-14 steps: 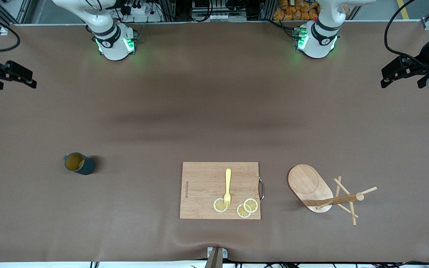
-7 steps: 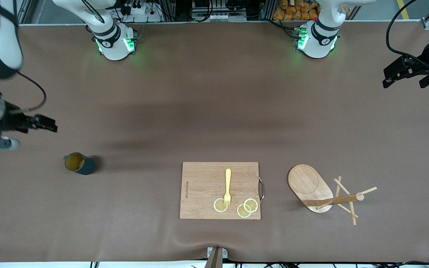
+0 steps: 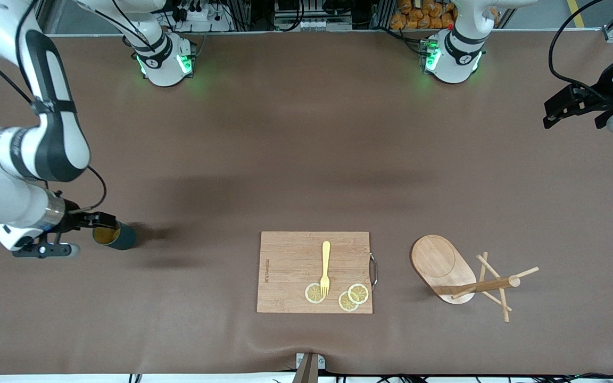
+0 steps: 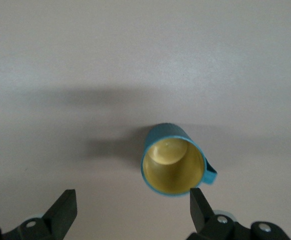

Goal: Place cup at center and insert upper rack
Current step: 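Reach the right gripper down to the teal mug, then close the right gripper on the teal mug rim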

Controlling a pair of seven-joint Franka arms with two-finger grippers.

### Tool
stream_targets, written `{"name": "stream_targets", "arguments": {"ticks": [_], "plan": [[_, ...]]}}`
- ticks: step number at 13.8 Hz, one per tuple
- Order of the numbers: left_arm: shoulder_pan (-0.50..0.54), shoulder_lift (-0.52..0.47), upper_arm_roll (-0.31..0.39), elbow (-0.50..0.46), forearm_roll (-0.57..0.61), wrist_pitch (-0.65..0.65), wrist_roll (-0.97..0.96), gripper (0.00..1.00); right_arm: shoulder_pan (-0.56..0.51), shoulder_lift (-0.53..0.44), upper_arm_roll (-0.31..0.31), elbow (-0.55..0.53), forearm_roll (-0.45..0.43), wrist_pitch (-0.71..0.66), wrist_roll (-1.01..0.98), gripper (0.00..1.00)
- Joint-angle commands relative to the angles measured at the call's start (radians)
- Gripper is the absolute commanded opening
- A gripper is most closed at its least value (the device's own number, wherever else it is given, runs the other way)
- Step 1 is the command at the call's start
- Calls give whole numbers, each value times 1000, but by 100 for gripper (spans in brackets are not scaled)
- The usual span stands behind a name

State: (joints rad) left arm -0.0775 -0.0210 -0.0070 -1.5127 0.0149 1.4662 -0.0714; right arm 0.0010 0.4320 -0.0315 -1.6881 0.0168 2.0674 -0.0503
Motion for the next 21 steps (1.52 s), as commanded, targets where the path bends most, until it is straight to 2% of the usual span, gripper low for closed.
{"name": "stream_targets", "arguments": {"ticks": [1,9,10,11,12,13,15,16,21], "plan": [[5,-14,-4,-12,-6,-6,1,100,8,30,-7,-33,12,62,3,100],[-1,-20,-28,-4,-16,23,-1,100,10,142,-5,-33,12,143,3,100],[-1,-19,-28,-6,-16,25,-1,100,10,145,-5,-33,12,140,3,86],[-1,-17,-28,-7,-15,25,-1,100,11,143,-5,-33,12,135,1,67],[-1,-16,-28,-8,-16,26,-1,100,13,145,-4,-33,12,134,-2,42],[-2,-16,-28,-11,-15,26,-1,100,14,143,-2,-33,12,131,-19,25],[-1,-14,-28,-9,-16,31,-1,100,16,143,-1,-30,11,123,-31,4],[2,-14,-30,-8,-16,39,-1,100,16,143,2,-28,12,111,-31,0],[7,-17,-27,-8,-16,39,1,100,30,133,24,-21,11,89,-26,0]]}}
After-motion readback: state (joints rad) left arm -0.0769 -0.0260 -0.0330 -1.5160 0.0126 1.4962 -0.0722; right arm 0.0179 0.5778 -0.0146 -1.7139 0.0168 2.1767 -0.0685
